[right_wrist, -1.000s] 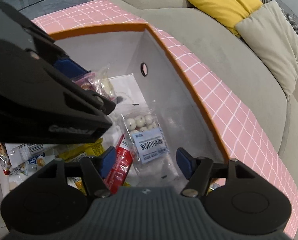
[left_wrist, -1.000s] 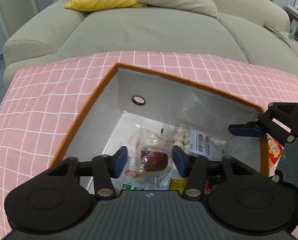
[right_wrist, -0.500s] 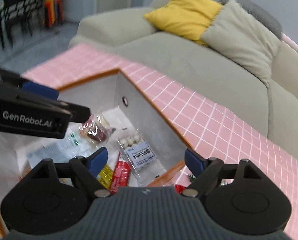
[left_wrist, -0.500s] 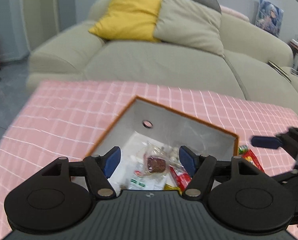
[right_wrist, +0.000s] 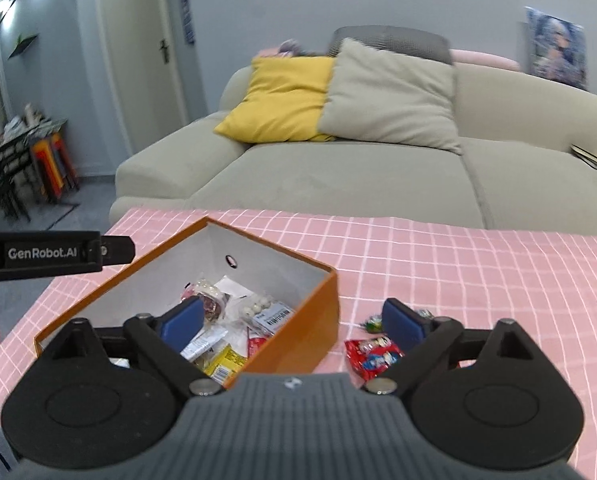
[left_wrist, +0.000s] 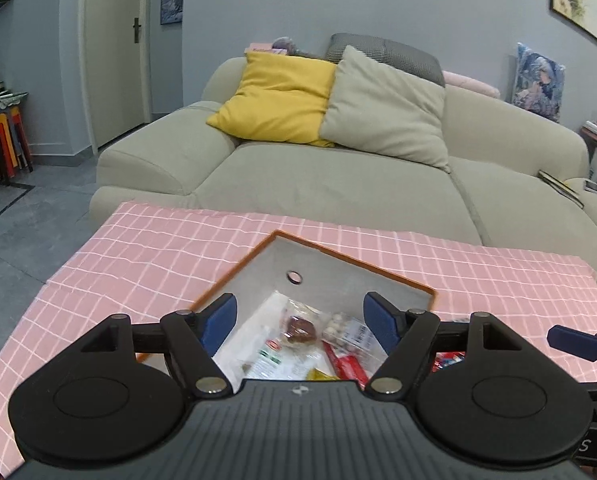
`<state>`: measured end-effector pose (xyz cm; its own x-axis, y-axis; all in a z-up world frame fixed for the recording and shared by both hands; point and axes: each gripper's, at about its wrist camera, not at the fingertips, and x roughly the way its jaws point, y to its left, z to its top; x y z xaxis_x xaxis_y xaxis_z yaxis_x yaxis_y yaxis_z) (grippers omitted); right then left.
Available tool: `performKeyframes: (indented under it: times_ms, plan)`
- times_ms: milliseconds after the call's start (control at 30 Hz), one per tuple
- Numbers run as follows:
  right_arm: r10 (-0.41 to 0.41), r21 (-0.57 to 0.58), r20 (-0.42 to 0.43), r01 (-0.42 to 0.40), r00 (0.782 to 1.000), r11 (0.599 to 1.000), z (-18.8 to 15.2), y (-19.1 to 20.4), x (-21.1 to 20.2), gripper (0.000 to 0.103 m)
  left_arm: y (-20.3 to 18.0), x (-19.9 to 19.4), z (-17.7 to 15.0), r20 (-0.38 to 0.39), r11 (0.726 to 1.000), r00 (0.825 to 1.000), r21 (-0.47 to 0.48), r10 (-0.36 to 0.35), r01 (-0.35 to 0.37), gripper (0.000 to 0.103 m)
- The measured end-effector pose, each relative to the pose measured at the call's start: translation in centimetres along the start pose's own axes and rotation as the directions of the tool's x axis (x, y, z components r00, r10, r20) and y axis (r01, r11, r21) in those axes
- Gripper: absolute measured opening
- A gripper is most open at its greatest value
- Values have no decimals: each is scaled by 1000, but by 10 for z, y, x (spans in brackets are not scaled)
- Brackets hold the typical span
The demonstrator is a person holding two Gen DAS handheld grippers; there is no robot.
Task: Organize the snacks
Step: 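Open both grippers to release the items and withdraw toward the red cracker bag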
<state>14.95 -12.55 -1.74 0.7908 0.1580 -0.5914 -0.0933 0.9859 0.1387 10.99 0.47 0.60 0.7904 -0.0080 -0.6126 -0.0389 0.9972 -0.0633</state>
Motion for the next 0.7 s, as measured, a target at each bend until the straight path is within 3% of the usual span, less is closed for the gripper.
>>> performKeyframes:
  times_ms: [267,467,700]
  plan:
    - [-72,48,5,71,997,996,-27,-32,-31,94,-38,-12,-28,-28,990,991,45,-129,130,80]
    - [-133,64,-37,136,990,989,-56,-58,-42,95,-74,-12,-46,-46,974,979,103,-199,203,80]
    - [-240,78,-54,244,969,967,-83,-84,-44,92,-95,6,-57,-123,960,957,69,-262,272,78]
